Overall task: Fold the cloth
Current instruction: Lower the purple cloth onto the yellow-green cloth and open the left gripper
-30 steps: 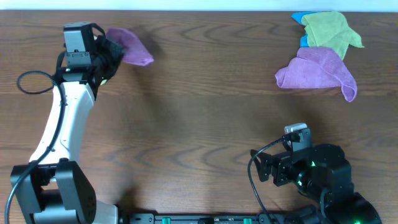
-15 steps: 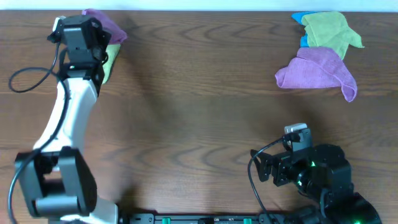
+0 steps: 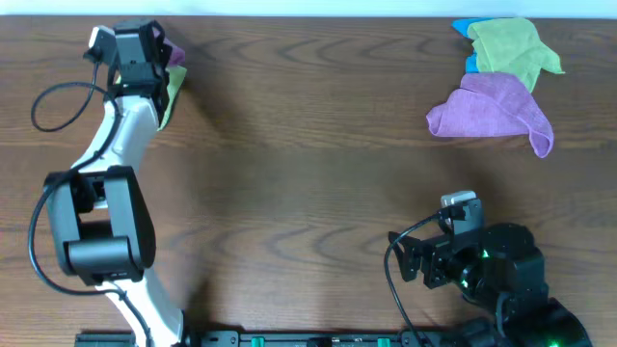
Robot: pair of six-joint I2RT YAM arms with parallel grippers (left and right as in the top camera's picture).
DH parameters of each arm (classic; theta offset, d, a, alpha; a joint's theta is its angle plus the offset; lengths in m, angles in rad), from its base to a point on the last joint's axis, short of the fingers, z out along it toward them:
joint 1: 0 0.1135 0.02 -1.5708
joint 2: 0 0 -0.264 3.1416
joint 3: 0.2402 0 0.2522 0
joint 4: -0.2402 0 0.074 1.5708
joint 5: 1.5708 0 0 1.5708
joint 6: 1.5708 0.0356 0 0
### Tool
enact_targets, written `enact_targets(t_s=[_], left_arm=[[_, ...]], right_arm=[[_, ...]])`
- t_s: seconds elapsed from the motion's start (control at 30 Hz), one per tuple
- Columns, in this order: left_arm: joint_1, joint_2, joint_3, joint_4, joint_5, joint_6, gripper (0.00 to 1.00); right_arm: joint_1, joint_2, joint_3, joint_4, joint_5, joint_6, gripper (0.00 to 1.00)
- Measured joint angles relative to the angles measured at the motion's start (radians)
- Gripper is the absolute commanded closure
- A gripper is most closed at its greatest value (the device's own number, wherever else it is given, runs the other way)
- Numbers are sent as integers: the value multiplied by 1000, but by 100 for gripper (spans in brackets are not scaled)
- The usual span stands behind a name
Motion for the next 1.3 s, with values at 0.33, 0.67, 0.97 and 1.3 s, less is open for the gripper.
enact_targets(t_s=[0.33, 0.67, 0.97, 1.3], left_arm=[[8, 46, 43, -2, -26, 0, 94], [26, 77, 44, -3, -43, -4, 94], [26, 130, 44, -51, -23, -23, 94], [43, 130, 47, -175, -19, -26, 94]], right_arm=[[0, 0, 0, 0, 0, 0, 1], [0, 0, 0, 0, 0, 0, 1], [0, 0, 0, 0, 0, 0, 1], [0, 0, 0, 0, 0, 0, 1]])
